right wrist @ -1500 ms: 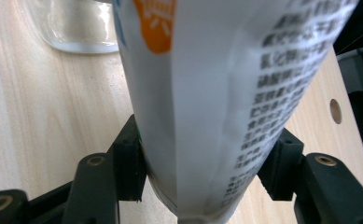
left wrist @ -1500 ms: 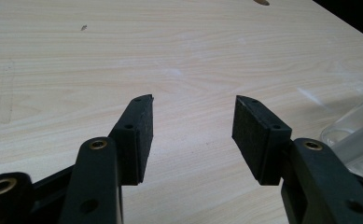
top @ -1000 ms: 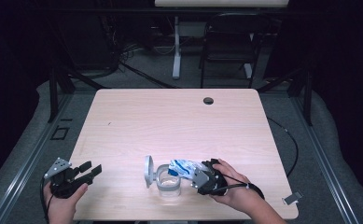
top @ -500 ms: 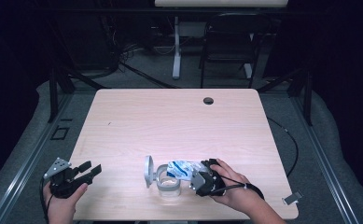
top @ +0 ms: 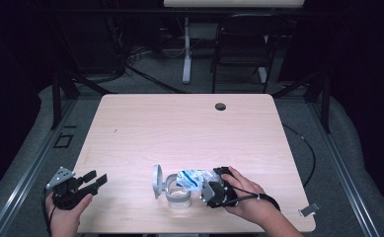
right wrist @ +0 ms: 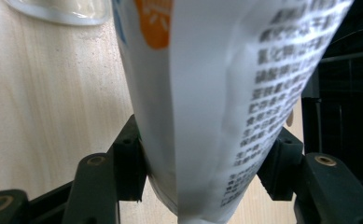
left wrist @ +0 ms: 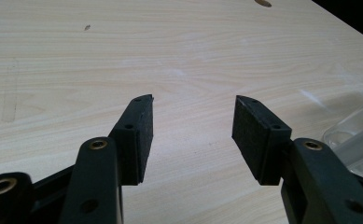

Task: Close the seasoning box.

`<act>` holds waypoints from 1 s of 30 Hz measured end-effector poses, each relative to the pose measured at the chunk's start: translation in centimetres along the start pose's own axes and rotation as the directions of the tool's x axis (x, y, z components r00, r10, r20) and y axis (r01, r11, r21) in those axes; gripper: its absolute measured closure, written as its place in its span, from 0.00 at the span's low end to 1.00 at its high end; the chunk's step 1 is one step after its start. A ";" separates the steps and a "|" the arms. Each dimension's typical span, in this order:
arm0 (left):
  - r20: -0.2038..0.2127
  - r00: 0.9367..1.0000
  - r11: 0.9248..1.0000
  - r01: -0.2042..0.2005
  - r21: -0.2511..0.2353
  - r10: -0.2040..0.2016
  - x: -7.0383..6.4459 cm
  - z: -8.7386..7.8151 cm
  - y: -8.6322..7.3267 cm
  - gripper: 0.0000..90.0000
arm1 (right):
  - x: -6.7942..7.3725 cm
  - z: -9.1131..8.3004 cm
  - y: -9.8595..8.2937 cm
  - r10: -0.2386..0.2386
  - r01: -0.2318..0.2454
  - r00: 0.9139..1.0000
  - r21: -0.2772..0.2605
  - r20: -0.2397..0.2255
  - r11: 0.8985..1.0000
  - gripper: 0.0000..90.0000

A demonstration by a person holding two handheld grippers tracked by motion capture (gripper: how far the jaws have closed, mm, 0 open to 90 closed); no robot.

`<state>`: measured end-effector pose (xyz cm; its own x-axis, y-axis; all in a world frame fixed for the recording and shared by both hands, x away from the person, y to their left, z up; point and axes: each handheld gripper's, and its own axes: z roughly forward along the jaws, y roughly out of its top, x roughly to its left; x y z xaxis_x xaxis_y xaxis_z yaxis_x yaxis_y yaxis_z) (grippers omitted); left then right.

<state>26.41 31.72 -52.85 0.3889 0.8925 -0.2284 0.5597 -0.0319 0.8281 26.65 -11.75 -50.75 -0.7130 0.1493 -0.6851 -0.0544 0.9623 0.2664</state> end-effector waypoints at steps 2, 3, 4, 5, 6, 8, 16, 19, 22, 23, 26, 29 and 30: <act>0.000 1.000 1.000 0.001 0.000 -0.001 0.0 0.0 0.0 0.54 | 0.0 0.0 0.0 -0.009 0.009 1.000 0.005 0.004 1.000 0.49; 0.000 1.000 1.000 0.001 -0.001 -0.001 0.0 0.0 0.0 0.54 | -0.1 -0.1 0.1 -0.013 0.013 1.000 0.007 0.007 1.000 0.49; 0.000 1.000 1.000 0.001 -0.001 -0.001 0.0 0.0 0.0 0.54 | -0.1 -0.2 0.1 -0.022 0.022 1.000 0.019 0.010 1.000 0.49; 0.000 1.000 1.000 0.001 -0.001 -0.001 0.0 0.0 0.0 0.54 | -0.1 -0.1 0.1 -0.031 0.031 0.999 0.010 0.013 0.999 0.49; 0.000 1.000 1.000 0.001 -0.001 -0.001 0.0 0.0 0.0 0.54 | -0.1 -0.1 0.1 -0.043 0.043 0.999 0.009 0.018 0.999 0.49; 0.000 1.000 1.000 0.001 -0.001 -0.001 0.0 0.0 0.0 0.54 | -0.1 -0.2 0.2 -0.056 0.055 0.998 0.018 0.024 0.998 0.49; -0.001 1.000 1.000 0.003 -0.001 -0.003 0.1 -0.1 0.0 0.54 | 0.0 -0.4 0.3 -0.070 0.069 0.997 0.021 0.032 0.997 0.49; -0.001 1.000 1.000 0.003 -0.001 -0.003 0.1 0.0 0.0 0.54 | 0.0 -0.4 0.4 -0.079 0.078 0.996 0.022 0.035 0.997 0.49; 0.001 1.000 1.000 0.005 -0.002 -0.005 0.1 0.0 0.0 0.54 | 0.0 -0.6 0.5 -0.093 0.092 0.995 0.030 0.033 0.995 0.49; 0.001 1.000 1.000 0.004 -0.006 -0.004 0.1 0.0 0.0 0.54 | 0.0 -0.6 0.6 -0.095 0.094 0.995 0.027 0.033 0.995 0.49; 0.001 1.000 1.000 0.005 -0.007 -0.005 0.1 -0.1 0.0 0.54 | 0.0 -0.6 0.7 -0.099 0.098 0.994 0.027 0.036 0.995 0.49; 0.001 1.000 1.000 0.007 -0.006 -0.007 0.2 -0.1 0.0 0.54 | 0.0 -0.8 0.9 -0.113 0.111 0.993 0.050 0.037 0.993 0.49; 0.002 1.000 1.000 0.009 -0.006 -0.009 0.2 -0.1 0.0 0.54 | -0.1 -0.8 0.9 -0.120 0.118 0.992 0.045 0.039 0.992 0.49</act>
<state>26.42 31.94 -52.81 0.3855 0.8918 -0.2368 0.5585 -0.0212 0.8292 26.11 -11.06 -49.96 -0.6732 0.0416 -0.7383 -0.1072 0.9824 0.1530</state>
